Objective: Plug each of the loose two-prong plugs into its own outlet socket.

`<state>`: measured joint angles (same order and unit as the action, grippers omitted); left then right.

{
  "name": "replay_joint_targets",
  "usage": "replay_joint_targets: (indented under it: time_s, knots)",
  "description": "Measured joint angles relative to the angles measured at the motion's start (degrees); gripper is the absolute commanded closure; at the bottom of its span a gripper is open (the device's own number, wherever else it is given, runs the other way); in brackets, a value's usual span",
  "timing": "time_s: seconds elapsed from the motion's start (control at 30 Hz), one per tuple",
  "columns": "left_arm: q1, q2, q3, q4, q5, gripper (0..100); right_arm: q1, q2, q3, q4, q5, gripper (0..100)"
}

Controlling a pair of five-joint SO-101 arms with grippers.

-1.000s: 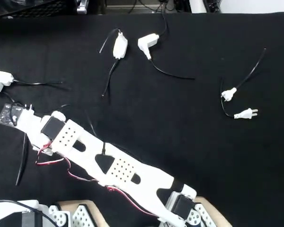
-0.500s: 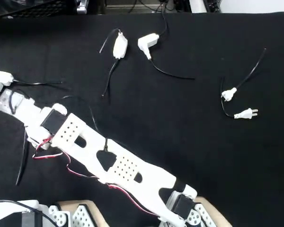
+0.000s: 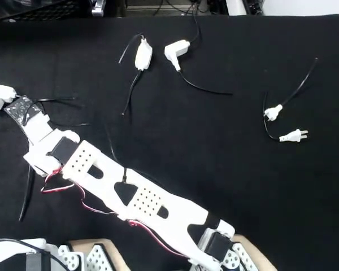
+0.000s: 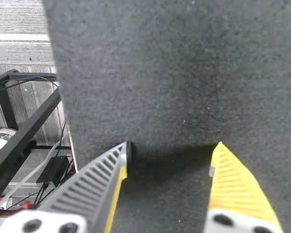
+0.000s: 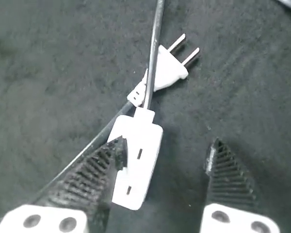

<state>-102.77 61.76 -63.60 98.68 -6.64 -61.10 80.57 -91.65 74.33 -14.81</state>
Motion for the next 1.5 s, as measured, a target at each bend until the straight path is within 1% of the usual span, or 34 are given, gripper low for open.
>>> replay_joint_targets:
  time_s: [0.13,0.37,0.53,0.73,0.8,0.93,1.03,1.23,1.33,1.43,1.5]
  knots:
    - [0.00,0.00,0.00,0.18,0.09,73,-0.97,0.00,0.00,0.00,-0.35,73.0]
    - [0.00,0.00,0.00,0.18,0.18,73,-5.10,0.00,0.00,0.00,-0.44,73.0]
    - [0.00,0.00,0.00,0.18,0.18,73,-4.75,0.00,0.53,0.00,-0.44,73.1]
    - [0.00,0.00,0.00,0.18,0.18,73,-3.16,0.00,0.53,4.31,-0.44,73.5]
    - [0.00,0.00,0.00,0.18,0.18,73,-2.37,0.00,0.53,5.71,-0.44,76.7]
    - [0.00,0.00,0.00,0.18,0.18,73,-1.67,0.00,0.53,7.65,-0.44,88.4]
    - [0.00,0.00,0.00,0.18,0.18,73,-1.58,0.00,0.53,8.62,-0.44,93.6]
    - [0.00,0.00,-0.97,0.53,0.18,73,-0.44,0.00,0.53,9.23,-0.44,98.3]
    - [0.00,0.09,-1.32,0.53,-0.09,73,0.09,0.00,0.53,9.32,-0.26,98.6]
    - [0.00,0.09,-1.32,0.53,-0.09,73,1.41,-0.09,0.53,11.08,3.78,98.6]
    - [0.00,0.09,-1.32,0.53,-0.09,73,3.16,-0.44,0.53,14.51,7.47,98.6]
